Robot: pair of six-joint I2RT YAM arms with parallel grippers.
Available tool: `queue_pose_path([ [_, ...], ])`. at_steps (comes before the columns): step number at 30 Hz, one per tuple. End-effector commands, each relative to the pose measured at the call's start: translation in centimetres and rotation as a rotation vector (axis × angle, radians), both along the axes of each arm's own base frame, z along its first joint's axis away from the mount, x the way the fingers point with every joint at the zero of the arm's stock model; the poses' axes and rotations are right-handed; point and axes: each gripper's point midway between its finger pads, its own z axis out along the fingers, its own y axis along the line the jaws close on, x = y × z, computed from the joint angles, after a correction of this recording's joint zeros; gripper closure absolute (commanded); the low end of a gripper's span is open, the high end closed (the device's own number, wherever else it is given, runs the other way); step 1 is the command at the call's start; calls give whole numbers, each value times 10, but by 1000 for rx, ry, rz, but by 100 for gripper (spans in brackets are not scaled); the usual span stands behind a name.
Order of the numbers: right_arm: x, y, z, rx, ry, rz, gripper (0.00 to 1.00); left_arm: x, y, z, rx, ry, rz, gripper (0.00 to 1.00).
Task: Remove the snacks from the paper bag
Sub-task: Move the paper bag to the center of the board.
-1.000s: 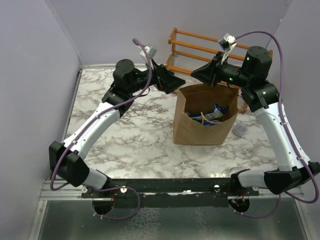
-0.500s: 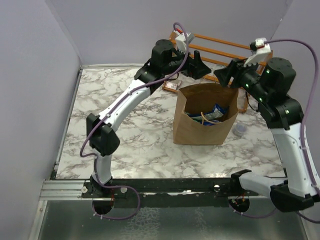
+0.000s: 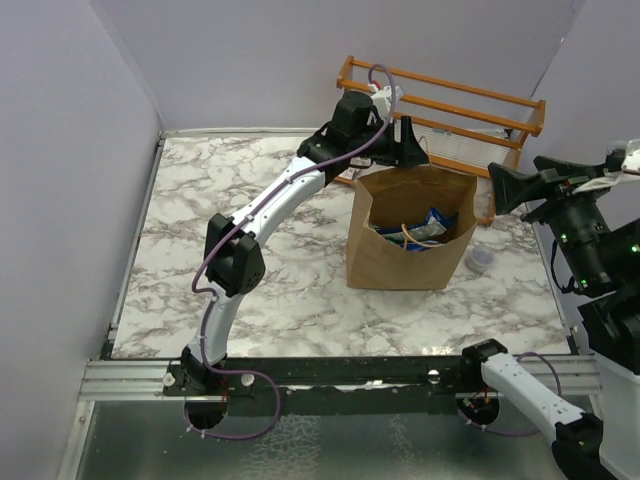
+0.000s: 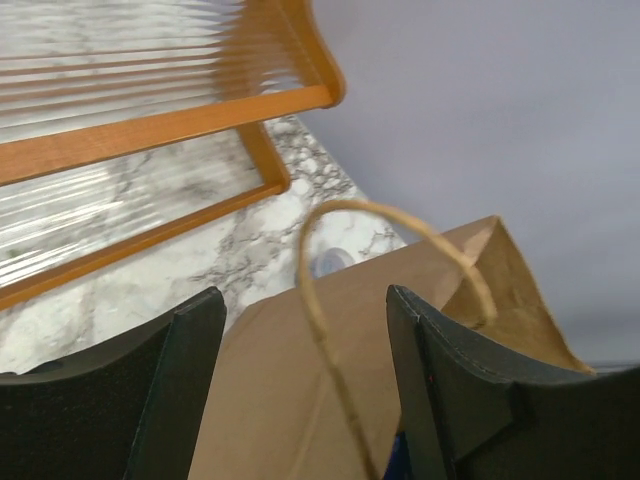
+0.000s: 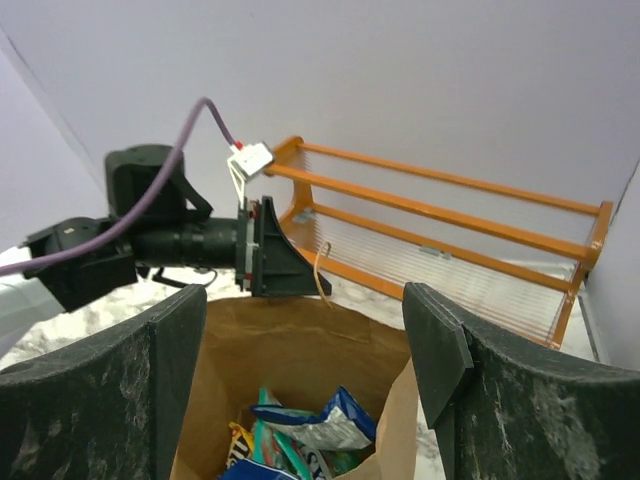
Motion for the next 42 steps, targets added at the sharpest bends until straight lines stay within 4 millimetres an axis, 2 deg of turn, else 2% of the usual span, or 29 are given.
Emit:
queue_pose_path([
  [1, 17, -1, -24, -43, 75, -31, 20, -14, -20, 26, -108, -18, -75, 36],
  [4, 17, 5, -27, -42, 84, -5, 19, -12, -20, 37, -135, -38, -70, 48],
  [6, 17, 7, -29, -41, 90, 10, 19, -14, -19, 47, -154, -54, -71, 64],
  [8, 18, 10, -33, -43, 99, 22, 19, -16, -15, 57, -164, -78, -60, 75],
  [13, 26, 26, -58, -77, 181, 96, 15, -20, 15, 82, -133, -185, 51, 89],
  [15, 28, 36, -71, -92, 220, 143, 14, -24, 30, 93, -128, -223, 99, 100],
  [21, 21, 84, -102, -124, 303, 432, 11, -40, 69, 123, -152, -281, 200, 100],
  [23, 19, 95, -109, -119, 324, 498, 11, -39, 79, 125, -142, -282, 241, 100],
  [24, 19, 99, -111, -117, 334, 519, 10, -44, 89, 137, -153, -296, 264, 100],
  [27, 20, 105, -115, -107, 360, 555, 10, -43, 110, 146, -142, -302, 332, 100],
  [36, 22, 133, -148, -76, 500, 726, 11, -54, 167, 142, -80, -317, 436, 100],
  [42, 20, 148, -163, -24, 555, 822, 22, -60, 204, 139, -3, -349, 513, 100],
])
